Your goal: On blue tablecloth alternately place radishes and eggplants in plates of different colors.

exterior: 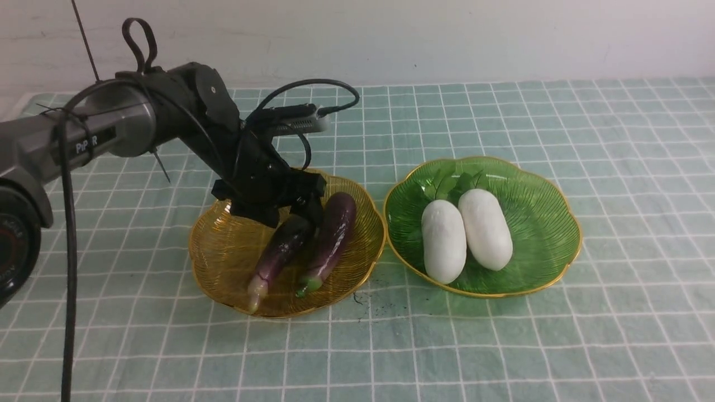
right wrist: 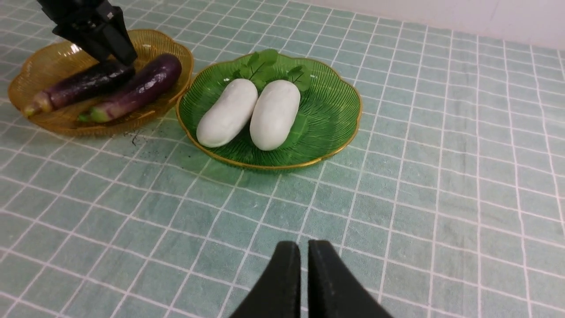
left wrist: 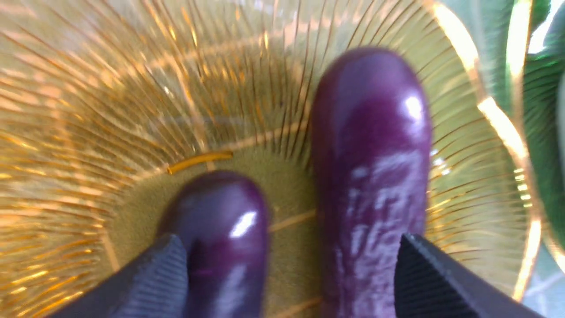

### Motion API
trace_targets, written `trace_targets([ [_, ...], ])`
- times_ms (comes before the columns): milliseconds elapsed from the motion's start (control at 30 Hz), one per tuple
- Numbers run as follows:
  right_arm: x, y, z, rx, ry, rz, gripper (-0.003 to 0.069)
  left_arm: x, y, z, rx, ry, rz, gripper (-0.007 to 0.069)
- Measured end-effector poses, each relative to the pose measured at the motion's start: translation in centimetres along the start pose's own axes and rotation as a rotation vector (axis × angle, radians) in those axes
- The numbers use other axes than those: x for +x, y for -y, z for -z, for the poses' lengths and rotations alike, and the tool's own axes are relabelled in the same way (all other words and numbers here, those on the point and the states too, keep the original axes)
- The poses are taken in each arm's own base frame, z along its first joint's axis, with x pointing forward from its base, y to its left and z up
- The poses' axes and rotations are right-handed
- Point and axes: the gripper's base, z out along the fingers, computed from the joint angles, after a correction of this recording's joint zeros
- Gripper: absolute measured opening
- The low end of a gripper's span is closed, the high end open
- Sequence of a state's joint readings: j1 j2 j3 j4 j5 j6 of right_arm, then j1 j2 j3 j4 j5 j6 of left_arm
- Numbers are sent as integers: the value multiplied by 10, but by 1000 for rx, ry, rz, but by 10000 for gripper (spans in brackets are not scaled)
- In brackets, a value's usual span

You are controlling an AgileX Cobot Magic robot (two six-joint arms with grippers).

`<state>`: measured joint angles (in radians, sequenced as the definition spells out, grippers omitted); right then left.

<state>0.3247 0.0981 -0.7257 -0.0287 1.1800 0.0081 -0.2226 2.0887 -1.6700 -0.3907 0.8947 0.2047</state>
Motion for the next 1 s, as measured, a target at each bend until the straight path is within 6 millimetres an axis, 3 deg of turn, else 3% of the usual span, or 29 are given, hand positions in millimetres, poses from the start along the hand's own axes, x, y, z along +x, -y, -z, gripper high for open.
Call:
trace_targets([
  [167, 6, -1, -18, -5, 110, -42, -14, -14, 11, 28, 16, 42, -32, 496],
  [400, 19, -5, -61, -20, 310, -40, -14, -22, 23, 59, 43, 25, -73, 253],
  [467, 19, -5, -66, -25, 387, -38, -14, -22, 25, 64, 50, 6, -80, 153],
  [600, 17, -6, -69, -29, 479, -34, -14, -19, 26, 65, 57, -32, -83, 26],
  [1000, 16, -6, -69, -30, 508, -32, -14, -17, 27, 65, 61, -59, -84, -8],
])
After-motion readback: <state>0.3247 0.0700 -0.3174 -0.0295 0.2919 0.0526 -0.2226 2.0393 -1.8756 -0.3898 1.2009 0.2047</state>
